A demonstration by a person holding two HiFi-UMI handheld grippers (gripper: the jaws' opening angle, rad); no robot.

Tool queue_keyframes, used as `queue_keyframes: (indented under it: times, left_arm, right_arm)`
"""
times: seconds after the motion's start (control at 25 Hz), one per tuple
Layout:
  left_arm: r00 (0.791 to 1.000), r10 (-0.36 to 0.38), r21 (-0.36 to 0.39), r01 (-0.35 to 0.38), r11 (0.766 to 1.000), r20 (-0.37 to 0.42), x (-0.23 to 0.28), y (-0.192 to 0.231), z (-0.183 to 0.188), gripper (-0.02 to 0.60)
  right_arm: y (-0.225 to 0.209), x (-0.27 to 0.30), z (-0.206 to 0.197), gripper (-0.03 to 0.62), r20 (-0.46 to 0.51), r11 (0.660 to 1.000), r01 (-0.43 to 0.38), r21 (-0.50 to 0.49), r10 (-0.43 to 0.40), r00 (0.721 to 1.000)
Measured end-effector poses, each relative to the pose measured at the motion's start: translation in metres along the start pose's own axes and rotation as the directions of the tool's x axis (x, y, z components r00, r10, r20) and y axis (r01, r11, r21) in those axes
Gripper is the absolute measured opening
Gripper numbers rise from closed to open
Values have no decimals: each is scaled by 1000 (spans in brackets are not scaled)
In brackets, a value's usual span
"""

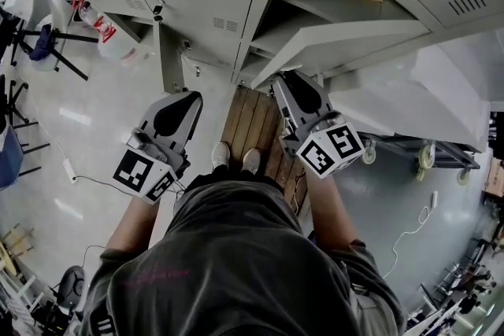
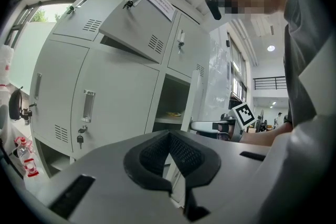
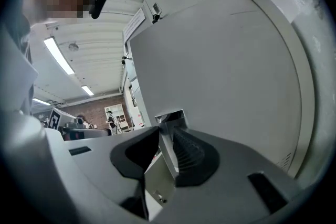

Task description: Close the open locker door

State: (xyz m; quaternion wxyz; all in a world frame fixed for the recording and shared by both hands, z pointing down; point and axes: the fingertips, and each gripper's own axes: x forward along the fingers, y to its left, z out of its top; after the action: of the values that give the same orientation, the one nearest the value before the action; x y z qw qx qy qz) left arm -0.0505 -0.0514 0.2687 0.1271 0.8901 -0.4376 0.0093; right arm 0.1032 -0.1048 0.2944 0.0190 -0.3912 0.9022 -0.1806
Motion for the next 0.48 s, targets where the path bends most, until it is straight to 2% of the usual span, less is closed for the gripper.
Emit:
queue_keyframes:
  times: [0.48]
  left_arm:
    - [999,39,-19,-39,999,-4,-2,24,-4,15]
  right_arm:
    - [-17,43,12,75,20,998,50,-23,-50,999]
